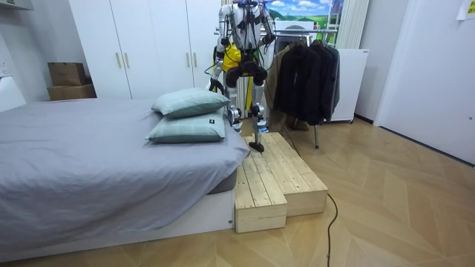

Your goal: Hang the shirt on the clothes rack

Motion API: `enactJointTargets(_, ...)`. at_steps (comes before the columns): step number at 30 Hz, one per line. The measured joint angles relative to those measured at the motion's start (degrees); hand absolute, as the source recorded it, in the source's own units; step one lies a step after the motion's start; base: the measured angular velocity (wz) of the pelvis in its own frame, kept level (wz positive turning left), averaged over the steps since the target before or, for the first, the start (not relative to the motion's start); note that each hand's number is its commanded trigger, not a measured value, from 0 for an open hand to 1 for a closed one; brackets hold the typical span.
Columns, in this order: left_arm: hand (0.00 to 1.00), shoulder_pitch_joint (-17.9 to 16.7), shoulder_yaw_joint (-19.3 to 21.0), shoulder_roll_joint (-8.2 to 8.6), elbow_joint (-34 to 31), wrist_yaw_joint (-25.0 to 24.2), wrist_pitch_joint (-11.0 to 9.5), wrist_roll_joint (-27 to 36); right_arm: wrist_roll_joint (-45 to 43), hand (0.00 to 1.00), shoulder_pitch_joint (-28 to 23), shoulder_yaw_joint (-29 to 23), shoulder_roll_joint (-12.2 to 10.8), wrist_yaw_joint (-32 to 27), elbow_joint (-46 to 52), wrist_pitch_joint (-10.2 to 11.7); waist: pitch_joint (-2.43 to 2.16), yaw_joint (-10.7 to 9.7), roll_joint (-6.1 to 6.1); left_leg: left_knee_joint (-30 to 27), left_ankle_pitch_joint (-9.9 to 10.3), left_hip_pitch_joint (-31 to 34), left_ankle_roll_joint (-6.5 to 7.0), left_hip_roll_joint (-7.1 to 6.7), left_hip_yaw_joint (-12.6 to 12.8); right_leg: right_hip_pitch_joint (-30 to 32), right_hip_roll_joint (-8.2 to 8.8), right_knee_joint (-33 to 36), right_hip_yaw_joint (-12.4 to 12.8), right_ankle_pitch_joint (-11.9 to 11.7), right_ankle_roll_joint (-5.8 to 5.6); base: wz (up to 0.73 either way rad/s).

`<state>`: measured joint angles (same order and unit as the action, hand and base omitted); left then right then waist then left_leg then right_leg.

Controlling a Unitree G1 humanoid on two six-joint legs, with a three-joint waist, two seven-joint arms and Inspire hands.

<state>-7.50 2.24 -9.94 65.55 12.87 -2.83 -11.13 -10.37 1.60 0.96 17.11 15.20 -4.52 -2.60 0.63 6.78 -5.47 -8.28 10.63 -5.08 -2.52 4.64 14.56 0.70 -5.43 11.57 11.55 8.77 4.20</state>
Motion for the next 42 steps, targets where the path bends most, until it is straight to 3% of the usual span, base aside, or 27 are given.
enactJointTargets(4,0.0,-0.1,0.1,0.0,-0.4,0.0,0.0,-0.9,1.4,1.0,2.0,0.1,0.0,0.0,-2.7,0.0,-0.01,0.1,-0.02,0.0,0.0,0.0,0.0,-0.05,-0.2,0.0,0.06,0.0,-0.2,0.0,0.0,0.0)
enactJointTargets(18,0.0,-0.8,-0.1,0.0,-1.1,0.0,0.3,-3.1,2.3,1.0,2.1,0.4,-0.2,0.4,-5.0,0.3,-0.07,0.6,0.13,-0.1,0.0,-0.5,0.0,-0.04,-0.4,-1.1,0.22,-0.7,-1.0,-0.1,0.06,0.0)
enactJointTargets(22,0.0,-0.8,-0.1,0.0,-1.4,0.0,0.3,-3.1,2.8,1.0,2.1,0.4,-0.2,-0.2,-6.0,1.3,-0.1,0.6,0.11,-0.1,0.0,-0.5,0.0,-0.05,-0.6,-1.2,0.25,-0.8,-1.0,-0.1,0.07,0.0)
enactJointTargets(23,0.0,-0.9,-0.1,0.0,-1.4,0.0,0.3,-3.1,2.9,0.93,2.1,0.4,-0.2,-0.2,-6.0,1.3,-0.1,0.6,0.11,-0.1,0.0,-0.5,0.0,-0.05,-0.6,-1.2,0.25,-0.8,-1.0,-0.1,0.07,0.0)
enactJointTargets(25,0.0,-0.9,-0.1,0.0,-1.4,0.0,0.4,-3.1,2.9,0.27,2.1,0.4,-0.2,-0.3,-6.0,1.3,-0.09,0.6,0.12,-0.1,0.0,-0.5,0.0,-0.05,-0.6,-1.2,0.25,-0.8,-1.1,-0.1,0.07,0.0)
enactJointTargets(26,0.0,-0.9,-0.1,0.0,-1.4,0.0,0.4,-3.1,3.1,0.0,2.1,0.4,-0.2,-0.3,-6.1,1.3,-0.09,0.6,0.13,-0.1,0.0,-0.5,0.0,-0.05,-0.7,-1.2,0.25,-0.8,-1.1,-0.1,0.07,0.0)
enactJointTargets(42,0.0,-1.1,-0.1,0.01,-1.4,0.0,0.4,-3.3,3.1,0.0,2.1,1.2,-0.2,-2.5,-6.0,1.3,-0.18,-0.1,0.26,-0.1,0.0,-0.7,0.0,-0.05,-0.8,-1.4,0.28,-0.8,-1.3,-0.1,0.07,0.0)
